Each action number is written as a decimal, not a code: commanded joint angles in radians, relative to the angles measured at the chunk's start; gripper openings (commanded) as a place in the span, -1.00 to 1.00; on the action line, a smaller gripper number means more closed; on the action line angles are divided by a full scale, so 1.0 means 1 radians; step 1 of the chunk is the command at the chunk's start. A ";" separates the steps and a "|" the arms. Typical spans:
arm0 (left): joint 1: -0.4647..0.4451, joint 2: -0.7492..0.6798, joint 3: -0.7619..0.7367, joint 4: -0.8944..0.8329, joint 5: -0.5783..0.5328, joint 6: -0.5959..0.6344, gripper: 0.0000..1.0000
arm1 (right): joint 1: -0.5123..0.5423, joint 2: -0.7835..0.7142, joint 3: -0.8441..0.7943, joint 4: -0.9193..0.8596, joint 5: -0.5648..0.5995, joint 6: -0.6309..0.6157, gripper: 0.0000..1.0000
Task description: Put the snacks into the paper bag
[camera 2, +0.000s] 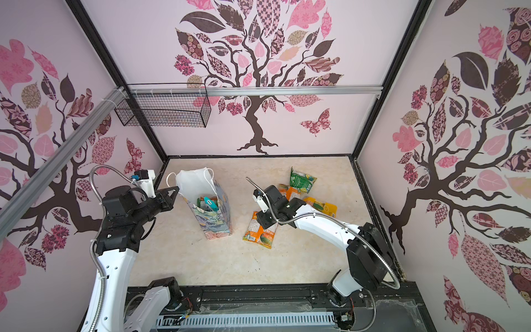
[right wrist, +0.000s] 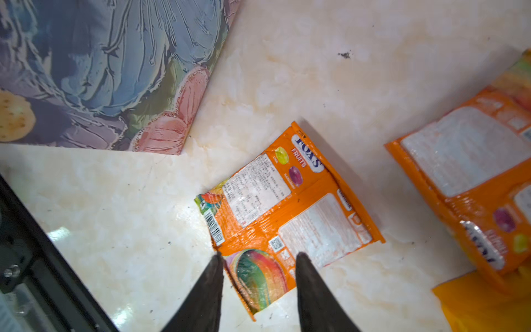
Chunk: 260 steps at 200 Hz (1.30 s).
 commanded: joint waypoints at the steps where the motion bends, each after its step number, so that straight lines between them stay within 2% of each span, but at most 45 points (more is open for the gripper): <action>1: -0.002 -0.008 0.012 0.008 0.004 0.015 -1.00 | -0.017 0.131 0.116 0.008 0.021 -0.065 0.01; 42: -0.002 -0.010 0.010 0.008 0.001 0.014 -1.00 | -0.072 0.356 0.329 -0.081 -0.069 -0.137 0.11; 99: -0.002 -0.005 0.010 0.011 0.006 0.012 -1.00 | -0.169 0.583 0.573 -0.264 -0.232 -0.249 0.15; 121: -0.002 -0.003 0.010 0.012 0.006 0.012 -1.00 | -0.179 0.645 0.624 -0.301 -0.231 -0.269 0.18; 168: -0.002 -0.004 0.011 0.009 0.004 0.014 -1.00 | -0.184 0.696 0.640 -0.318 -0.294 -0.280 0.21; 219: -0.003 -0.006 0.011 0.009 0.003 0.014 -1.00 | -0.183 0.709 0.597 -0.314 -0.294 -0.289 0.23; 260: -0.002 -0.007 0.011 0.007 -0.006 0.013 -1.00 | -0.182 0.682 0.536 -0.247 -0.238 -0.277 0.15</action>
